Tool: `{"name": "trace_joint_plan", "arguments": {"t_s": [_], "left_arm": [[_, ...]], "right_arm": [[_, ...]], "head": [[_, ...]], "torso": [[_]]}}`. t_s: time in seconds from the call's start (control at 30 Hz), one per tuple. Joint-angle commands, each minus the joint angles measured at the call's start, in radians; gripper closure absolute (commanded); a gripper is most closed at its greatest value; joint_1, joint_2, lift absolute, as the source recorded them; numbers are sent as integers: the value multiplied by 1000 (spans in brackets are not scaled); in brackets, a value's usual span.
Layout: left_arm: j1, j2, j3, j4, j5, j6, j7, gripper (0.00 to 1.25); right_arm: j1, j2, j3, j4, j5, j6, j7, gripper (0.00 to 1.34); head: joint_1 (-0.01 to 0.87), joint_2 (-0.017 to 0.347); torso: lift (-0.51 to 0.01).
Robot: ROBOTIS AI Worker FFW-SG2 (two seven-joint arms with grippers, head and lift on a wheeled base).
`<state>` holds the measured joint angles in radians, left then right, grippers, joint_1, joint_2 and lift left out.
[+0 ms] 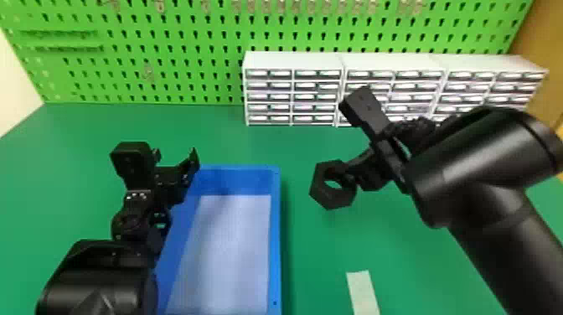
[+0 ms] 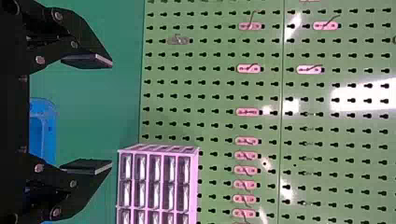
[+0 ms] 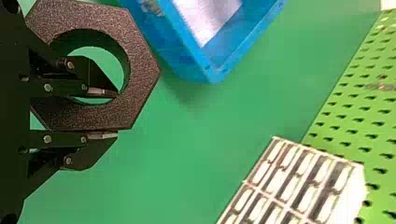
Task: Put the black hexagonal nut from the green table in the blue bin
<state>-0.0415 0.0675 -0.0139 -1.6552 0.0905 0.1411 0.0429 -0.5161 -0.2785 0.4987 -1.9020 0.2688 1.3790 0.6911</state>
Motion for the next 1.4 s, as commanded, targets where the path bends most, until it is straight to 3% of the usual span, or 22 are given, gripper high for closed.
{"name": "trace_joint_plan", "arguments": {"t_s": [0.0, 0.53, 0.83, 1.37], "left_arm": [[0, 0, 0, 0, -2, 0, 0, 486], [-3, 0, -3, 0, -5, 2, 0, 486], [-5, 0, -5, 2, -3, 2, 0, 486], [-8, 0, -11, 6, -2, 2, 0, 486]], "right_arm": [[-36, 4, 27, 0, -33, -18, -1, 1009], [-142, 35, 167, 21, -129, -109, -2, 1009], [-174, 55, 242, 47, -269, -161, -82, 1009], [-202, 81, 383, 201, -411, -328, -125, 1009]], "head": [[686, 51], [686, 51], [686, 51], [686, 51]], "torso": [[-96], [-96], [-96], [-96]]}}
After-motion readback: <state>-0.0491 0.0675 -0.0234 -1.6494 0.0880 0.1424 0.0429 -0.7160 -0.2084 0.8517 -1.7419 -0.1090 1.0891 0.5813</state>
